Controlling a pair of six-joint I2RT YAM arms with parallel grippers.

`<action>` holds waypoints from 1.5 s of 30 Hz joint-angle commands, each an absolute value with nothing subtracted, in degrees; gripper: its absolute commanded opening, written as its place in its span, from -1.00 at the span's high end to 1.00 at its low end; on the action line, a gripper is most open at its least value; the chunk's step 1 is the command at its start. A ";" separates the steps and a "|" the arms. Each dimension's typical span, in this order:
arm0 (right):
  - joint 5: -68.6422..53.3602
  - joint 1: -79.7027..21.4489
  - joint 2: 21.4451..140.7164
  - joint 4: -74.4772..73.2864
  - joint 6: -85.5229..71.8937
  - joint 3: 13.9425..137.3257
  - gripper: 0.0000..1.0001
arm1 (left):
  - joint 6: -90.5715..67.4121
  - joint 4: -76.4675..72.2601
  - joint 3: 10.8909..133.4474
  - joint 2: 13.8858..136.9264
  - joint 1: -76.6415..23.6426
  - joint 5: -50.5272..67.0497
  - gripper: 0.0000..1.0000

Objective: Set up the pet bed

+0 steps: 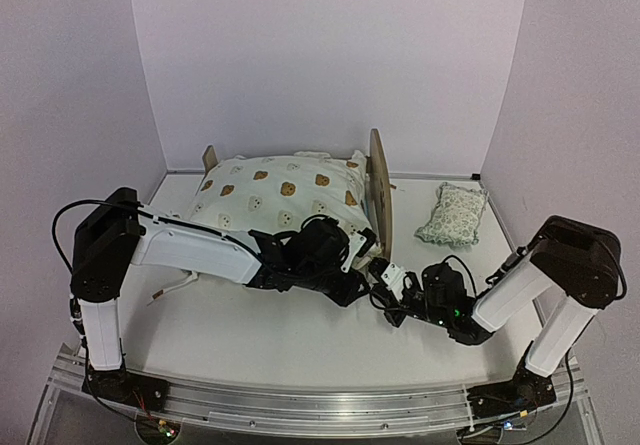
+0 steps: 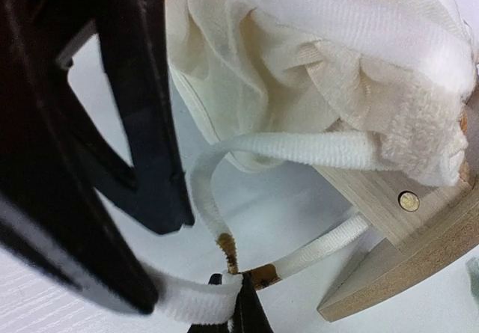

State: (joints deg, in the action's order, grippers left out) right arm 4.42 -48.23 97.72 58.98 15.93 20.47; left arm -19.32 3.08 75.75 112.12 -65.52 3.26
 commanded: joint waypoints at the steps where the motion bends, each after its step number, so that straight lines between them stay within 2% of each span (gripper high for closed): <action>1: 2.79 -47.92 93.08 53.81 11.07 21.00 1.00 | -19.96 1.67 75.08 106.78 -65.03 0.19 0.10; 6: 1.43 -47.69 89.92 36.43 5.69 27.09 1.00 | -21.27 0.25 69.64 101.76 -63.84 -3.35 -0.22; 9: 0.88 -47.64 88.84 24.67 3.89 31.71 1.00 | -23.02 -1.72 65.89 99.11 -62.68 -4.31 -0.28; 13: 0.73 -47.60 86.34 17.15 1.83 34.02 1.00 | -25.85 -6.58 59.95 95.47 -60.86 -3.71 -0.29; 20: 0.58 -46.68 83.61 2.28 -3.66 39.68 1.00 | -28.76 -15.45 54.08 95.26 -58.43 1.86 -0.14; 29: -5.63 -43.54 82.26 -3.74 -7.46 41.04 1.00 | -27.34 -28.57 55.35 102.63 -58.12 16.92 0.11; 33: -9.15 -41.42 82.38 -4.83 -9.48 41.86 1.00 | -27.43 -29.45 55.83 104.80 -58.10 15.93 0.34; 37: -11.40 -40.61 82.70 -5.93 -10.17 43.13 1.00 | -27.00 -27.46 57.90 108.02 -58.03 13.50 0.37; 45: -15.82 -40.19 79.18 -5.95 -9.76 43.02 1.00 | -29.95 -35.61 59.06 114.21 -55.45 16.48 0.36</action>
State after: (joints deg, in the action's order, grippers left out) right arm -11.48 -40.42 82.23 -4.93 -9.29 41.25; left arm -27.72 -28.94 56.27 111.28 -57.49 14.10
